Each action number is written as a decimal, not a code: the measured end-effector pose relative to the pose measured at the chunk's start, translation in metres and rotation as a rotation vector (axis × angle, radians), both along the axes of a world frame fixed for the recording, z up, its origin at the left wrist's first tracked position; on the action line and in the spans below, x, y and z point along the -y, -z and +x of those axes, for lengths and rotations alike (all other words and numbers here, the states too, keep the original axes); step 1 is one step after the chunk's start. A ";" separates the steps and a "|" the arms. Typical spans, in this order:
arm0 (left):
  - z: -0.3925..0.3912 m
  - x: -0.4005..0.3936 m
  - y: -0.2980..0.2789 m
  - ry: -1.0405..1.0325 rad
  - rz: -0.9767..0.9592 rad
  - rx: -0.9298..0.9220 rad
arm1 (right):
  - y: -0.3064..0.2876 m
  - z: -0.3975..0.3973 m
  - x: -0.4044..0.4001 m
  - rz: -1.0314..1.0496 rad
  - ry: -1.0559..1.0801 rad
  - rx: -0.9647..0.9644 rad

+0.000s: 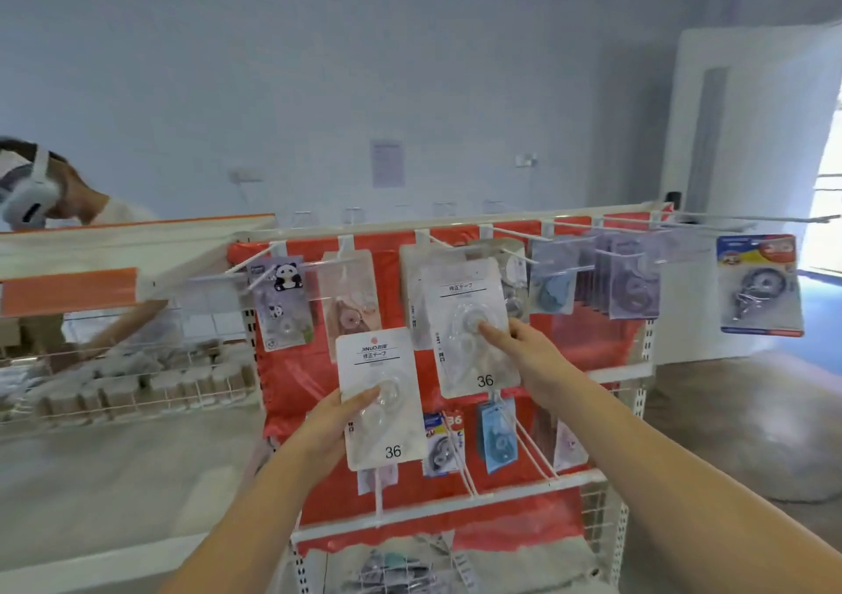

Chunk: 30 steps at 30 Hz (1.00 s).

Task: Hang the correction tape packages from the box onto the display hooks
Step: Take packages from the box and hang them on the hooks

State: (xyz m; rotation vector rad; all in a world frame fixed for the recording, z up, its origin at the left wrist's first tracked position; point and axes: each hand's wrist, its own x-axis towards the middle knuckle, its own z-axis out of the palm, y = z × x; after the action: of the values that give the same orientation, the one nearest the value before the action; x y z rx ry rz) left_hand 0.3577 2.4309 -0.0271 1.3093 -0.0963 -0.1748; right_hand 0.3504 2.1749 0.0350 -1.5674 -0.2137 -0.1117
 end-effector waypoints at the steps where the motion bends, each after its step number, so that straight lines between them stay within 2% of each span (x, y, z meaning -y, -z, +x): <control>1: 0.003 0.003 0.000 -0.011 -0.006 -0.002 | -0.002 0.008 0.003 -0.034 -0.001 0.007; 4: 0.008 0.007 0.004 -0.033 -0.027 -0.002 | -0.005 0.028 0.007 -0.110 -0.005 0.018; 10: 0.011 0.003 0.008 -0.044 0.002 0.017 | 0.008 0.054 0.001 -0.122 0.019 -0.011; 21: 0.018 -0.001 -0.012 -0.049 -0.038 0.069 | -0.004 0.097 -0.024 -0.147 0.121 -0.156; 26: 0.019 0.025 -0.024 -0.010 -0.029 0.114 | -0.005 0.090 -0.014 -0.393 0.103 -0.110; 30: 0.018 0.055 -0.033 0.001 0.022 0.153 | -0.005 0.080 0.018 -0.869 0.175 -0.061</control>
State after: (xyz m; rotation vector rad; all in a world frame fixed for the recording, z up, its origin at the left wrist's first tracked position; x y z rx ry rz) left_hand 0.3760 2.3760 0.0064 1.3434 -0.2256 -0.0771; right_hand 0.4303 2.1564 0.0397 -2.4518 -0.0716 -0.1132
